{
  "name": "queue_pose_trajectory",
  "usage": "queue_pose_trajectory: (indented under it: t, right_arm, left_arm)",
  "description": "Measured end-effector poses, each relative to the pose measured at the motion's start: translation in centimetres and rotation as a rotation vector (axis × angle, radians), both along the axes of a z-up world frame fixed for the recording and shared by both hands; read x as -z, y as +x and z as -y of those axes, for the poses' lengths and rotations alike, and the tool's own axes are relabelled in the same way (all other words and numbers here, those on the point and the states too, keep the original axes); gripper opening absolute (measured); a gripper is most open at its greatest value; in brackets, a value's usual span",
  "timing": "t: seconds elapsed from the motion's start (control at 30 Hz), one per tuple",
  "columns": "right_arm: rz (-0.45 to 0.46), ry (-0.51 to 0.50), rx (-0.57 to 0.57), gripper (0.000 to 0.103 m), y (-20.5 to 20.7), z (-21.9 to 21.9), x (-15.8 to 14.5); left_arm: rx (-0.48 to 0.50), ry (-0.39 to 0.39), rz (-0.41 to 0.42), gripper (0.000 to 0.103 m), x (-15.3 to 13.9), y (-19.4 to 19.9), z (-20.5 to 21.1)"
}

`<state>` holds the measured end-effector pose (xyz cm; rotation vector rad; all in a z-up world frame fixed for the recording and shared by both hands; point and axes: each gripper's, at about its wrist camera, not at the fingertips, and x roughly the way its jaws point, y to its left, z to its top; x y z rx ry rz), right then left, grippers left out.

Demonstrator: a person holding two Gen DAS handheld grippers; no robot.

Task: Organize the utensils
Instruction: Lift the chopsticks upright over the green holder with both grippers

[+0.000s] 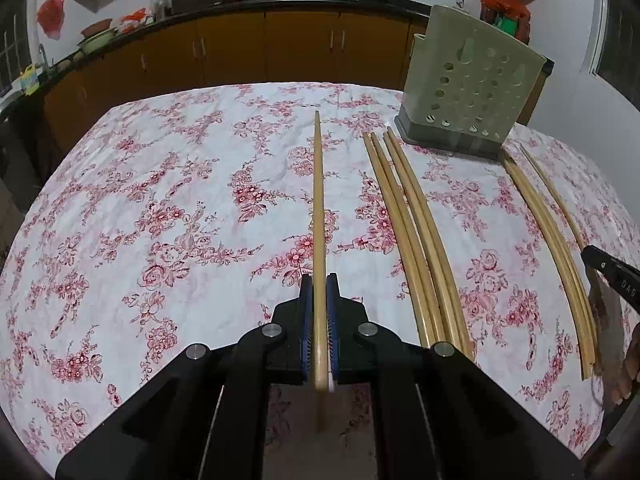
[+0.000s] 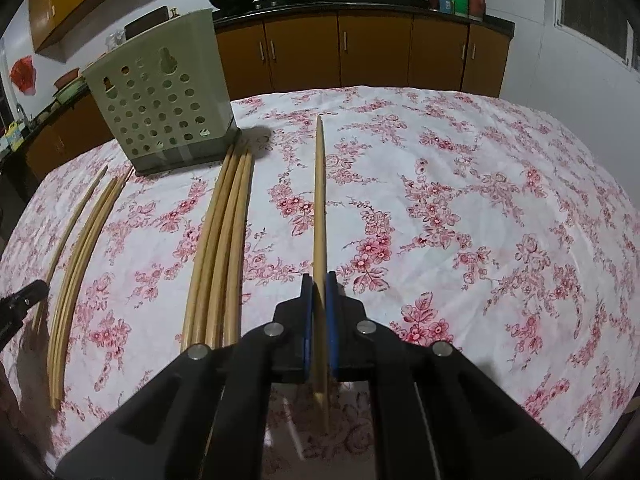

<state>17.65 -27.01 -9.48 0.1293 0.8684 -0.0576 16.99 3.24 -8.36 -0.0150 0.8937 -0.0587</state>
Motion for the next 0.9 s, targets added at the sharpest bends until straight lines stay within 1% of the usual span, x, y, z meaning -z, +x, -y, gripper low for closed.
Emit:
queue_pose_trajectory:
  t: [0.07, 0.13, 0.2, 0.33, 0.47, 0.63, 0.73, 0.9]
  right_arm:
    - [0.038, 0.015, 0.011, 0.008, -0.4, 0.5, -1.1]
    - [0.081, 0.023, 0.021, 0.008, -0.8, 1.0, -2.6]
    - [0.132, 0.025, 0.027, 0.008, -1.3, 1.4, -4.4]
    - [0.215, 0.026, 0.037, 0.008, -1.9, 2.1, -7.5]
    - [0.28, 0.026, 0.04, 0.008, -2.3, 2.4, -10.0]
    - [0.333, 0.009, 0.041, 0.008, -2.1, 2.5, -12.0]
    - [0.382, 0.027, 0.04, 0.008, -2.2, 2.7, -13.6]
    - [0.521, 0.067, 0.039, 0.008, -2.7, 3.0, -18.6]
  left_arm:
    - [0.005, -0.019, 0.001, 0.008, -0.5, -0.1, -0.2]
    - [-0.002, -0.025, 0.036, 0.008, -1.8, -0.3, -0.7]
    - [-0.007, -0.034, 0.078, 0.008, -3.3, -0.5, -1.2]
    - [-0.022, -0.048, 0.195, 0.008, -7.4, -0.9, -2.2]
    - [-0.035, -0.061, 0.274, 0.008, -10.2, -0.8, -2.9]
    - [-0.046, -0.083, 0.33, 0.008, -12.3, -0.4, -3.4]
    - [-0.056, -0.094, 0.367, 0.007, -13.9, 0.0, -3.7]
    - [-0.059, -0.145, 0.46, 0.007, -17.9, 0.3, -3.9]
